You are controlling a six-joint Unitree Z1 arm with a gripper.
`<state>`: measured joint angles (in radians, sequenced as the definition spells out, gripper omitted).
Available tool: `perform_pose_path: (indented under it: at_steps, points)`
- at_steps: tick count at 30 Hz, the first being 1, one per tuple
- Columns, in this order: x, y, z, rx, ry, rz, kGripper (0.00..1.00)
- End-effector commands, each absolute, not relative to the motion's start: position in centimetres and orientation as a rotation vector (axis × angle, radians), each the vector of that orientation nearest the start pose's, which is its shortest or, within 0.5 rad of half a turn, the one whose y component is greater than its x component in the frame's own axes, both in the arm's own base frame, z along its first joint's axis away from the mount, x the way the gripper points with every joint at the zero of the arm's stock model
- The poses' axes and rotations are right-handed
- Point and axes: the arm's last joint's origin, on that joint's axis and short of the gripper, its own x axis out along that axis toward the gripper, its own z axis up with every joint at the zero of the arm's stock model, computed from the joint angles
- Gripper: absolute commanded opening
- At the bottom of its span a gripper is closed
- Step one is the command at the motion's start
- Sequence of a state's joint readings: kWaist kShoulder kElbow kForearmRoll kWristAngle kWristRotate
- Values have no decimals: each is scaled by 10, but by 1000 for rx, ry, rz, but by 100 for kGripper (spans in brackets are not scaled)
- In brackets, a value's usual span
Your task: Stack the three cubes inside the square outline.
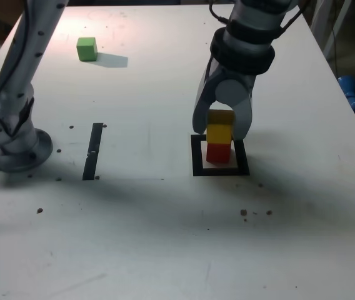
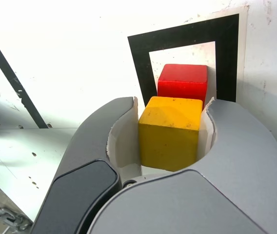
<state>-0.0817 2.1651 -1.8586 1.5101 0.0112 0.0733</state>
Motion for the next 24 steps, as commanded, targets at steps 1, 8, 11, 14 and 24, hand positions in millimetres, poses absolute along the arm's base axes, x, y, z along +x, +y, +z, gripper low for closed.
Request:
perform_pose_path:
  at_steps: [1,8,11,14,24]
  points:
    - [393,-32,263,143,1814,-118,39]
    - [394,-28,257,150,1826,-122,62]
    - [394,-26,257,153,1824,-132,87]
    - [394,-26,257,155,1822,-135,97]
    - [380,-18,266,172,1828,-90,99]
